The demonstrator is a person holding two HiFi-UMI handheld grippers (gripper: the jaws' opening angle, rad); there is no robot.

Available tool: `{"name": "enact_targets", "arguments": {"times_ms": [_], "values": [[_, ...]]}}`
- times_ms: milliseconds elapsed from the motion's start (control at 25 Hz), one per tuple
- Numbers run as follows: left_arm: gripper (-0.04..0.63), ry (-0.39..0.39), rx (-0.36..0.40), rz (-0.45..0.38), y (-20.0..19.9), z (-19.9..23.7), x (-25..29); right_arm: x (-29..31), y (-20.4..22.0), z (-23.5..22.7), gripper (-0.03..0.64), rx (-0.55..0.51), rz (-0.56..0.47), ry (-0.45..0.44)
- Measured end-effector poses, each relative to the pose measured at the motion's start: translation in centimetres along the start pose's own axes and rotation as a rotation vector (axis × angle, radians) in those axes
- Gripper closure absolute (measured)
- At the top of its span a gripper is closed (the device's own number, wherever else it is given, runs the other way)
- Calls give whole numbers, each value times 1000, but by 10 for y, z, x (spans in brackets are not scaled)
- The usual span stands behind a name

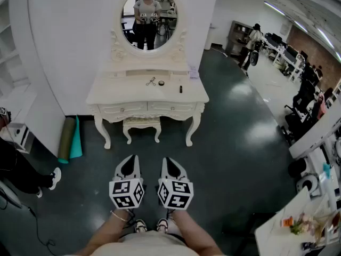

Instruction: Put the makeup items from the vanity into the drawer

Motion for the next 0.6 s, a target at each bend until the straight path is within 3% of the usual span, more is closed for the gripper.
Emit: {"name": "enact_targets", "arguments": {"times_ms": [600], "values": [[594,47,15,25,-21,45,19,34,-5,27,598,58,-9,57]]}}
Point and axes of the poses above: the fingertips, and each gripper's own axes: x forward along the fingers, z to its left, y out of its underside, the point moved 6 cm from there along -x, backward along the fingers, and after that the axes turned 14 degrees about -x, right-handed, at the moved point
